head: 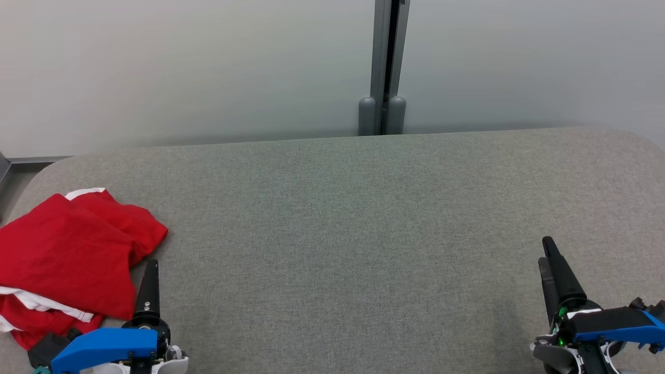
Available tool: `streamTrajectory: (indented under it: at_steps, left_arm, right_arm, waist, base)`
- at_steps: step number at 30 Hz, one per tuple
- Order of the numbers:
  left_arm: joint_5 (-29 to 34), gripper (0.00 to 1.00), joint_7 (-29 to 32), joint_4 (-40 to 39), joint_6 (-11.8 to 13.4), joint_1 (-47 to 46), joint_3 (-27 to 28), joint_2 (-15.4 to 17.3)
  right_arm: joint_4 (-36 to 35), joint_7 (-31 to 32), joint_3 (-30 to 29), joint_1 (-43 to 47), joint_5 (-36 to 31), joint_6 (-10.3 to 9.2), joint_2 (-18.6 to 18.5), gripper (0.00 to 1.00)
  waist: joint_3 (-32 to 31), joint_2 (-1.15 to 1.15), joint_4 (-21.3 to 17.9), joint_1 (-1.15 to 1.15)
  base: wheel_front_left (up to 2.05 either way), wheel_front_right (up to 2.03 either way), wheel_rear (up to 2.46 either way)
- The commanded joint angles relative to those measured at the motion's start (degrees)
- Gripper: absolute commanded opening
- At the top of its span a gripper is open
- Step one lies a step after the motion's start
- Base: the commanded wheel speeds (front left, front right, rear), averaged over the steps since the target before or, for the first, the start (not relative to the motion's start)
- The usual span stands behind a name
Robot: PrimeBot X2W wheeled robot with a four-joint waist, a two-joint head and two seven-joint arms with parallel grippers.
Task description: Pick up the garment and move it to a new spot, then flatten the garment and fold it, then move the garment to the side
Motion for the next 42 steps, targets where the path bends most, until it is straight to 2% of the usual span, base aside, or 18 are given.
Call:
streamTrajectory:
  at_steps: [1, 12, 42]
  left_arm:
    - [2.8, 1.00, -0.7, -0.7, 0.0, -2.0, -0.4, 0.5]
    - [15.0, 1.00, -3.3, 0.4, -0.1, -2.4, -2.3, 0.8]
    - [41.4, 1.00, -8.8, 3.2, 0.2, -1.9, -4.0, 0.4]
  right_arm:
    - [-0.7, -0.7, 0.5, -1.9, -2.2, 0.08, -0.9, 1.00]
    - [0.4, -3.3, 2.6, -2.9, -12.9, 0.09, -1.8, 1.00]
    - [5.9, -8.8, 7.6, -5.6, -38.3, 0.12, -2.7, 1.00]
  waist:
    - [0.0, 0.00, 0.0, 0.00]
    - [0.2, 0.00, 0.0, 0.00]
    - [0.9, 0.00, 0.1, 0.00]
  base:
    - [0.00, 0.00, 0.00]
    - [0.00, 0.00, 0.00]
    - [0.00, 0.00, 0.00]
